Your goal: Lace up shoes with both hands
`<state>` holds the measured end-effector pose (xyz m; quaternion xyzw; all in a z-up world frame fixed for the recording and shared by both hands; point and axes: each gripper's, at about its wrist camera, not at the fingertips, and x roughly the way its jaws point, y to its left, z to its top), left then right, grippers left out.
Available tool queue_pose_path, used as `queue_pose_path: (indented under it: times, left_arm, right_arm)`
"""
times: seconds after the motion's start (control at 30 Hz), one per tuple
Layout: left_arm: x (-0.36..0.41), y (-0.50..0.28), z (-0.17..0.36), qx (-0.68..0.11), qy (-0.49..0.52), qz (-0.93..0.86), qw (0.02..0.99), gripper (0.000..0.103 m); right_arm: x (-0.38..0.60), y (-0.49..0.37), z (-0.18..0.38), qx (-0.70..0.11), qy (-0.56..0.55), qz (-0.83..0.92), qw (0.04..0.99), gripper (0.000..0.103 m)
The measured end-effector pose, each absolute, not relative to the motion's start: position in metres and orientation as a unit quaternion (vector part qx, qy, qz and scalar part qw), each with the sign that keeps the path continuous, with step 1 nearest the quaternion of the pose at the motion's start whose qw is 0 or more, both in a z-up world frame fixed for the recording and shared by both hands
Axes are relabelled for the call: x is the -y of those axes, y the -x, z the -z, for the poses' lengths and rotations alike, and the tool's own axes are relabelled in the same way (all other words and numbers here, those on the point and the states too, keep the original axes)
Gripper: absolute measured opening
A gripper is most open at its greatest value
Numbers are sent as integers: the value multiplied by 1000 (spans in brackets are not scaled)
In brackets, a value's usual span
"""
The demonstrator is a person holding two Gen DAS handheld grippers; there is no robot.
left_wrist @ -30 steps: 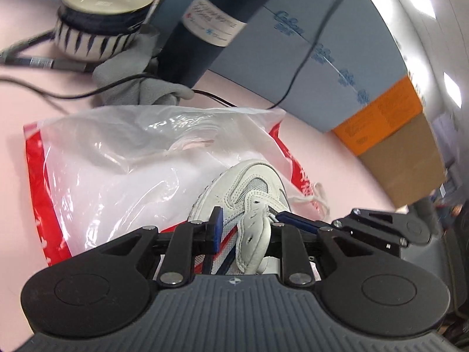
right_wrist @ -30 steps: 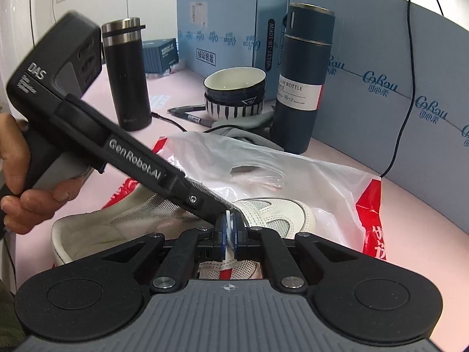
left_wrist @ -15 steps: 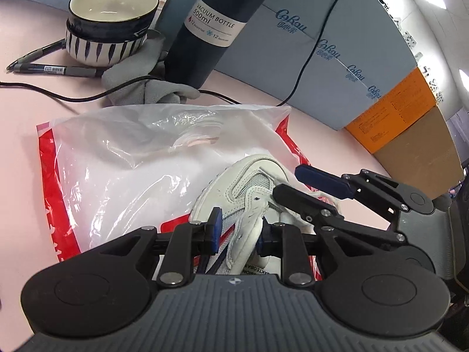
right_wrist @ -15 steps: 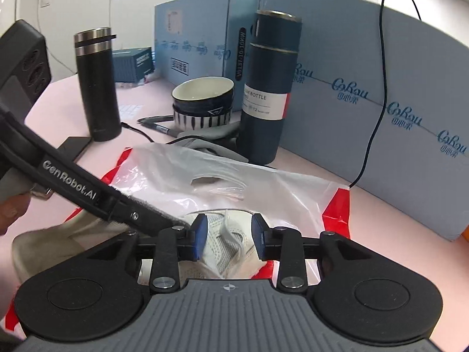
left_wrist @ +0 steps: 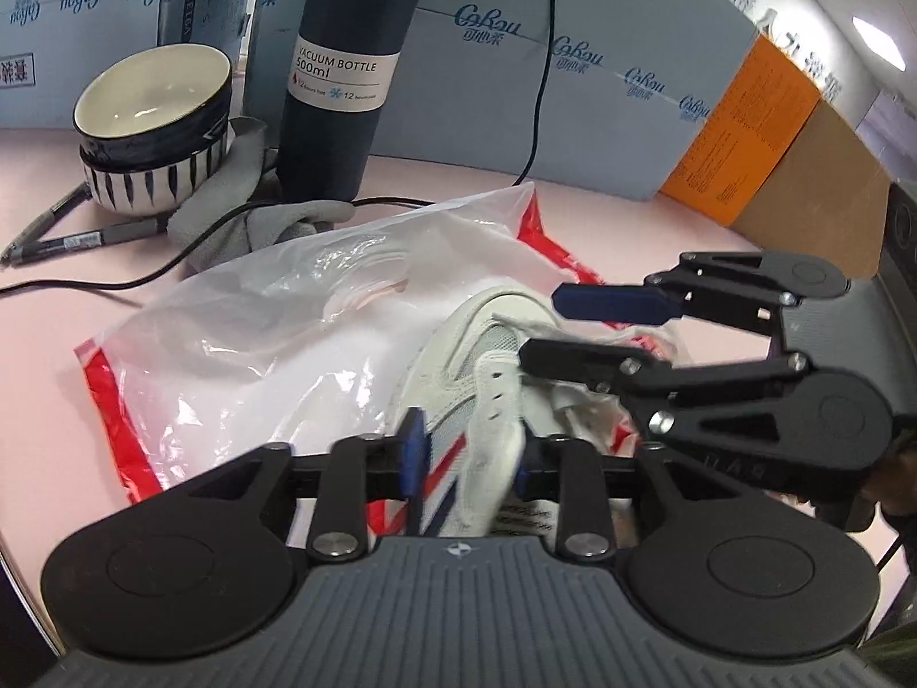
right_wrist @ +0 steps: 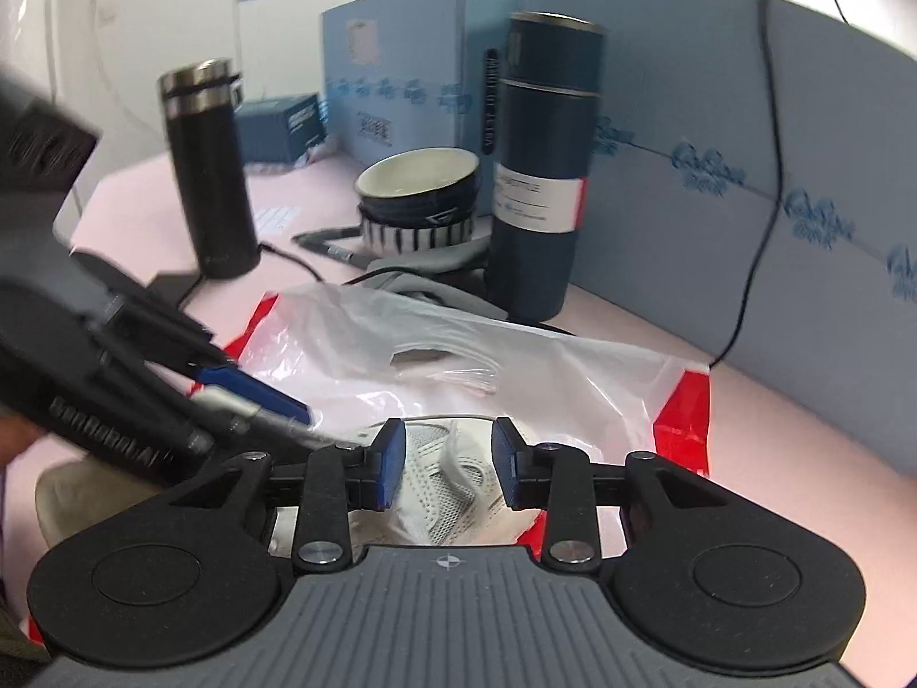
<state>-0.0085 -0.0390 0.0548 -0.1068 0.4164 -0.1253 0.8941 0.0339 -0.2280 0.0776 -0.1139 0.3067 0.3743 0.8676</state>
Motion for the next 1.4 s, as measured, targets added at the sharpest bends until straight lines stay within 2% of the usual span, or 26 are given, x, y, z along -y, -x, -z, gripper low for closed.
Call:
queue_pose_path:
  times: [0.07, 0.2, 0.37, 0.4, 0.43, 0.47, 0.5, 0.63, 0.7, 0.83, 1.1, 1.4]
  left_arm:
    - [38, 10, -56, -414, 95, 126, 896, 43]
    - [41, 11, -59, -407, 70, 133, 901, 43]
    - [65, 16, -64, -388, -60, 163, 905, 46]
    - [70, 18, -65, -380, -88, 171, 905, 44]
    - [75, 19, -66, -371, -116, 179, 904, 37]
    - [78, 19, -67, -370, -133, 188, 900, 19]
    - [80, 18, -67, -371, -143, 195, 897, 14]
    - [83, 16, -69, -374, -172, 216, 885, 11]
    - [75, 10, -72, -387, -141, 221, 884, 11]
    - [43, -4, -71, -427, 34, 205, 880, 11]
    - [1, -10, -45, -456, 287, 154, 828, 12]
    - [-18, -7, -22, -455, 415, 136, 776, 13]
  right_arm:
    - [233, -39, -76, -314, 88, -375, 867, 30]
    - [234, -40, -71, -317, 89, -383, 863, 10]
    - [229, -36, -70, -305, 114, -401, 857, 3]
    - [230, -37, -70, -304, 111, -402, 857, 3]
    - [233, -37, -71, -306, 92, -404, 857, 3]
    - [238, -37, -73, -308, 71, -408, 857, 2]
    - [242, -37, -76, -309, 50, -411, 856, 2]
    - [255, -26, -91, -302, -11, -433, 849, 3]
    - [259, -20, -94, -303, -33, -441, 844, 3]
    - [264, -12, -88, -313, -86, -439, 838, 3]
    - [262, -6, -72, -338, -104, -406, 842, 3]
    - [263, -4, -59, -345, -118, -381, 850, 2]
